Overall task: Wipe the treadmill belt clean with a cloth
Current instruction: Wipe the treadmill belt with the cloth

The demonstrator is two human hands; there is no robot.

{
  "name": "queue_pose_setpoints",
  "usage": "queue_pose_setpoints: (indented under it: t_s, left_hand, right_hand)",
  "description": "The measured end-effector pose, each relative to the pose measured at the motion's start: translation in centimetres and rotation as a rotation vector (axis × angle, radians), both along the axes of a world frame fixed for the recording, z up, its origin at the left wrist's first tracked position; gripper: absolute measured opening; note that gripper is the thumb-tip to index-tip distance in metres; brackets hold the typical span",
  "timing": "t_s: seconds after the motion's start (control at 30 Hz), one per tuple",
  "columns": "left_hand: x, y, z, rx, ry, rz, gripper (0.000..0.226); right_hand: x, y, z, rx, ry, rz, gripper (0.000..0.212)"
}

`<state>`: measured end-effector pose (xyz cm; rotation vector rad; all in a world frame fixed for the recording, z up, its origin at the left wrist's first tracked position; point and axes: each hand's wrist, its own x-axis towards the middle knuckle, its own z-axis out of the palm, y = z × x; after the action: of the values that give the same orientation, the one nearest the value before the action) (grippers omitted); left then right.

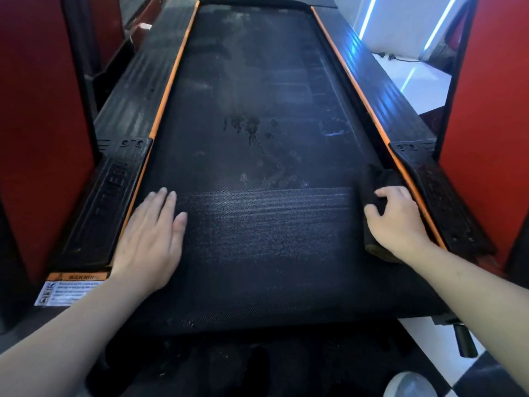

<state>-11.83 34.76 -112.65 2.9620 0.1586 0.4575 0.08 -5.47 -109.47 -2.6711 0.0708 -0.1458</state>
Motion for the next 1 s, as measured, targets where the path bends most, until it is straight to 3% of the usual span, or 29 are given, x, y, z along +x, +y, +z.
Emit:
queue_pose_setpoints:
  t_s: [0.23,0.73,1.0]
  left_hand:
    - [2.0,-2.3,-2.9,-0.045,0.242,0.074,0.068]
    - [0.1,-2.6,-4.0,-0.074,0.249,0.071,0.075]
    - [-1.5,-3.3,-3.7,-0.107,0.264,0.080,0.065]
  right_hand:
    - [0.4,1.9,-2.6,-0.183,0.076,0.034,0.062]
    - [-1.1,1.4,-2.9,-0.241,0.077,0.026,0.057]
    - [-2.5,1.0,-3.3,-0.255,0.065,0.030,0.057]
